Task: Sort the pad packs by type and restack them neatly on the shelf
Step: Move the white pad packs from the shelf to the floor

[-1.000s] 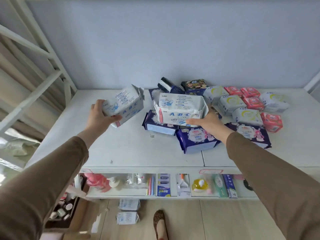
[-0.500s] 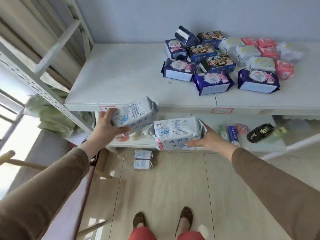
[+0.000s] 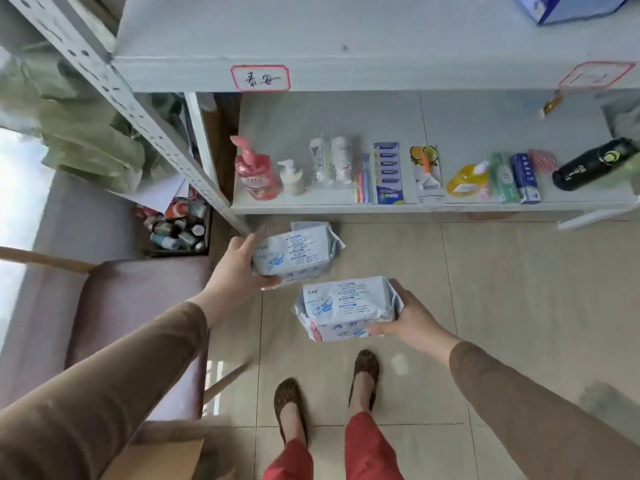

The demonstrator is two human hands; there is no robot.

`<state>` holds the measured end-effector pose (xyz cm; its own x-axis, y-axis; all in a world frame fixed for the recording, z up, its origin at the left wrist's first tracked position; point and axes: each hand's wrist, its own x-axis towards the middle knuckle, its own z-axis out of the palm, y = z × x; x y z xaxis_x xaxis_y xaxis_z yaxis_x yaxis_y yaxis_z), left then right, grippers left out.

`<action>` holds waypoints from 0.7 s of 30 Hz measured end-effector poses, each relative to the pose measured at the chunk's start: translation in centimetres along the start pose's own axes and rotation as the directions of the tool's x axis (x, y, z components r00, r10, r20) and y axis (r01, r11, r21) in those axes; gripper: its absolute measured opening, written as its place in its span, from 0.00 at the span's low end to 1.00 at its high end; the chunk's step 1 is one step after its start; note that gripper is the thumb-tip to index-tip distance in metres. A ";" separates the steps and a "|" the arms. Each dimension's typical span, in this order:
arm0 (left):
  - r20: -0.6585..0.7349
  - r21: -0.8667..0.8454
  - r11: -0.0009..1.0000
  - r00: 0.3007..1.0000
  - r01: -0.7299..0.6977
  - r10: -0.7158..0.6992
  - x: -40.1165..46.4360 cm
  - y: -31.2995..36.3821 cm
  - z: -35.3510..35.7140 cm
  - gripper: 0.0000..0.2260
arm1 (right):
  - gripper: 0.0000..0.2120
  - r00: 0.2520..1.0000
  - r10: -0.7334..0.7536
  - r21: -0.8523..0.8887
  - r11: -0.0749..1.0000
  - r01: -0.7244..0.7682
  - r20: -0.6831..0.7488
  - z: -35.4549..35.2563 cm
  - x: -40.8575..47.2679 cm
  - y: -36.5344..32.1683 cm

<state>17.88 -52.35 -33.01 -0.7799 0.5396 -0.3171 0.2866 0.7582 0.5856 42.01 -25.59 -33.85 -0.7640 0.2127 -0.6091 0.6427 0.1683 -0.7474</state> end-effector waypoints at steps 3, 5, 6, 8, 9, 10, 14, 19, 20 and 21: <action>0.079 0.058 0.998 0.997 0.006 -0.010 1.9 -4.6 5.4 0.40 | 0.36 0.999 0.053 -0.072 0.996 -0.053 -0.005 4.5 3.4 5.4; 0.122 0.100 0.995 0.992 0.002 -0.014 3.6 -7.8 9.3 0.40 | 0.36 0.997 0.072 -0.103 0.992 -0.072 -0.002 7.0 6.4 9.1; 0.138 0.120 0.993 0.990 -0.001 -0.015 4.6 -9.4 11.2 0.40 | 0.36 0.997 0.083 -0.117 0.990 -0.083 -0.002 8.0 8.0 10.9; 0.159 0.144 0.989 0.987 -0.016 -0.007 6.7 -12.4 15.0 0.40 | 0.36 0.996 0.093 -0.134 0.987 -0.094 -0.009 9.9 11.5 14.5; 0.169 0.149 0.989 0.986 -0.018 -0.007 7.9 -13.9 16.9 0.39 | 0.35 0.995 0.096 -0.135 0.986 -0.097 -0.015 10.8 13.3 16.3; 0.177 0.154 0.988 0.984 -0.018 -0.010 9.1 -15.3 18.8 0.39 | 0.35 0.995 0.098 -0.130 0.986 -0.100 -0.021 11.6 15.2 18.1; 0.204 0.186 0.982 0.979 -0.007 -0.032 14.1 -19.9 25.8 0.38 | 0.33 0.996 0.082 -0.097 0.992 -0.085 -0.041 14.3 22.2 24.5; 0.229 0.194 0.981 0.973 -0.015 -0.031 19.2 -24.7 33.5 0.42 | 0.33 0.998 -0.022 -0.137 0.990 0.013 -0.061 16.8 29.6 30.6; 0.228 0.193 0.981 0.973 -0.009 -0.036 20.1 -25.6 34.7 0.43 | 0.32 0.997 -0.041 -0.147 0.989 0.031 -0.068 17.3 30.8 31.4; 0.225 0.193 0.981 0.974 -0.003 -0.041 20.8 -26.4 35.8 0.43 | 0.32 0.995 -0.059 -0.152 0.987 0.047 -0.075 17.7 31.9 32.2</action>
<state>13.99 -48.09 -81.78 -0.6459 0.5764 -0.5006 0.3911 0.8130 0.4314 37.33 -30.44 -82.04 -0.7940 0.2737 -0.5428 0.6075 0.3220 -0.7262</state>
